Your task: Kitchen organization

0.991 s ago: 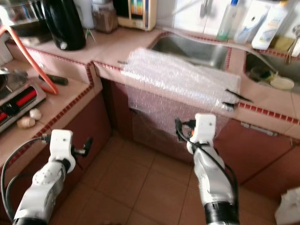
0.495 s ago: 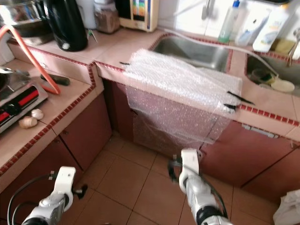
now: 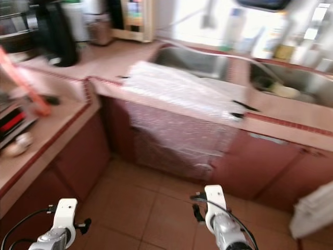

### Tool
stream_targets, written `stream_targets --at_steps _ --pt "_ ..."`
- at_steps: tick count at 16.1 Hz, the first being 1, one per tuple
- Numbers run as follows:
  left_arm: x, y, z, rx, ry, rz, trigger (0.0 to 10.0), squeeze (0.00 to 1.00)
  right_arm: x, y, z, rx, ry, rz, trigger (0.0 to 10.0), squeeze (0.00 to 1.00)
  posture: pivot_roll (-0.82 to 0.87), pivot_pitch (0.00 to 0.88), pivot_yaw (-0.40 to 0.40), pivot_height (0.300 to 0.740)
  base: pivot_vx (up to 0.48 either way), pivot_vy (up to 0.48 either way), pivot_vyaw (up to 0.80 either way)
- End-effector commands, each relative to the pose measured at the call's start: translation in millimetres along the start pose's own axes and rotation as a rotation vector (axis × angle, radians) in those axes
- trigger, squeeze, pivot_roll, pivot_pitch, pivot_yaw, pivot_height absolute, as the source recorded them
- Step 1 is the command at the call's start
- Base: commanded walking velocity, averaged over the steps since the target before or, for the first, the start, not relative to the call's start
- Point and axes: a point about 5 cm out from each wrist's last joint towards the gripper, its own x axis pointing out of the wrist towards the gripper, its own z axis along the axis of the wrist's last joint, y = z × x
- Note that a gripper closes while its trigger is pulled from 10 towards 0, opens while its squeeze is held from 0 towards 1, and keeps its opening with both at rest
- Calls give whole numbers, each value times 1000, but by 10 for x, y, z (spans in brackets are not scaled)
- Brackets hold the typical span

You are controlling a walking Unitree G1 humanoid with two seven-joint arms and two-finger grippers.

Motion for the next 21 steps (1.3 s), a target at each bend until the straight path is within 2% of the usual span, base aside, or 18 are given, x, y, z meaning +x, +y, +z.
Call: stream_targets --at_steps 1,10,14,21 --pt "3 14 25 -3 -6 6 10000 0 -7 -12 -29 -22 8 1 10000 0 -32 11 -47 740 0 0 -800" --pt "-15 90 -75 2 15 3 10000 0 -58 -41 -254 -49 65 -6 10000 0 -22 40 -34 740 0 0 -800" --pt "-21 113 -108 27 31 0 10000 0 -71 -43 -309 -27 78 -18 10000 0 -15 51 -16 740 0 0 0" --pt "-28 150 -129 71 37 3 10000 0 -76 10 -355 -19 85 -8 10000 0 -10 68 -2 740 0 0 -800"
